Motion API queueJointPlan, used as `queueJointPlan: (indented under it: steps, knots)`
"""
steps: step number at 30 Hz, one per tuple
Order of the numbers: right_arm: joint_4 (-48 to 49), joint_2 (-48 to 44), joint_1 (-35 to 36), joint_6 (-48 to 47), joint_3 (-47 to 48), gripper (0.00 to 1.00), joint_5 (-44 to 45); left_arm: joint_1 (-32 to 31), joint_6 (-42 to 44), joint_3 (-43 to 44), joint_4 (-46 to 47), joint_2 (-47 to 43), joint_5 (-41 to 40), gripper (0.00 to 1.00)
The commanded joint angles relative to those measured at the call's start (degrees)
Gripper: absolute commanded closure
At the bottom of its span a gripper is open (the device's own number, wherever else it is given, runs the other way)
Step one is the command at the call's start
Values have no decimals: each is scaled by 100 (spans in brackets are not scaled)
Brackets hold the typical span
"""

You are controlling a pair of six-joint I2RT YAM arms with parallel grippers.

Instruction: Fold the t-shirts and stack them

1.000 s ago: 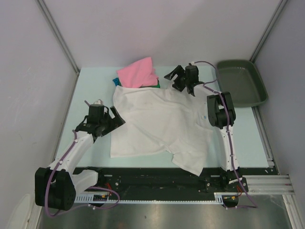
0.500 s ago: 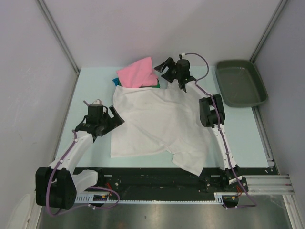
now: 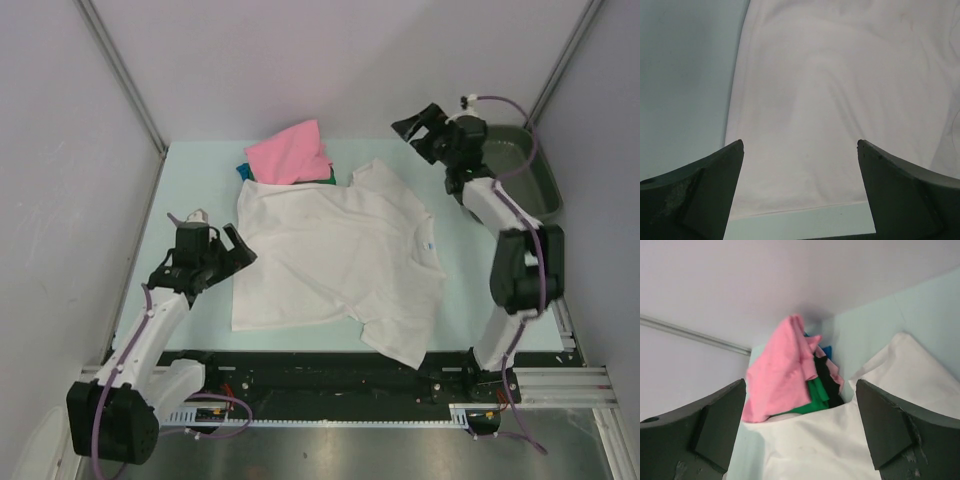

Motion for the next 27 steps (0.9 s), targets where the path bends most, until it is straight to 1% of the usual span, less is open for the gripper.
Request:
queueJointPlan:
  steps: [1,2,3,4,6,7,8,9,10,12,13,14,15,16,17,18,19,21,25,27]
  knots:
    - [-1132,-2149,126,-1213,-932,5,662,4,119,318,-710,-345,-7,0]
    - [-1425,-2439,152,-1285,-1160,5,777,-13,119,309,-747,-458,72,0]
    - [-1636,-3043,196,-1382,-1519,5,996,-48,92,257,-791,-529,169,0]
    - [-2256,-3301,353,-1609,-1679,4,1215,-92,23,230,-896,-591,170,0]
    - [-2849,-4029,582,-1743,-1908,4,1646,-258,-22,125,-975,-837,47,0]
    - [-3321,-4277,740,-1769,-2170,4,1970,-321,-100,90,-1045,-916,-58,0]
    - [-3587,-4471,829,-1752,-2260,4,2113,-373,-162,46,-1072,-1047,-68,0]
    - [-3833,-4664,890,-1682,-2356,4,2349,-470,-224,-50,-1073,-1109,11,0]
    - [-4219,-5084,952,-1594,-2575,5,2395,-523,-416,-104,-1055,-1145,125,0]
    - [-4441,-5490,1154,-1313,-2822,5,2387,-794,-715,-366,-1064,-1250,99,1]
    - [-4616,-5814,1276,-1251,-3041,6,2413,-900,-1038,-481,-1020,-1285,73,3]
    - [-4705,-5957,1408,-1190,-3121,6,2465,-1023,-1259,-604,-1020,-1373,-136,3]
    - [-4784,-6071,1723,-1094,-3192,7,2605,-1216,-1453,-840,-1020,-1408,-242,4]
    - [-4942,-6159,1883,-1058,-3262,7,2719,-1287,-1768,-947,-1037,-1452,-270,4]
    - [-5030,-6308,2032,-988,-3367,7,2860,-1331,-1928,-1035,-1072,-1522,-661,4]
    - [-5092,-6370,2321,-909,-3429,7,3061,-1384,-2077,-1210,-1116,-1558,-778,4]
    - [-5110,-6432,2437,-891,-3491,7,3098,-1393,-2331,-1272,-1247,-1576,-910,6]
    - [-5101,-6511,2717,-794,-3640,7,3203,-1402,-2526,-1404,-1380,-1532,-1147,10]
    - [-4873,-6529,3017,-759,-3842,7,3186,-1420,-2948,-1379,-1880,-1462,-1579,19]
    - [-4672,-6459,3070,-750,-3974,7,3064,-1429,-3028,-1335,-2030,-1462,-1702,21]
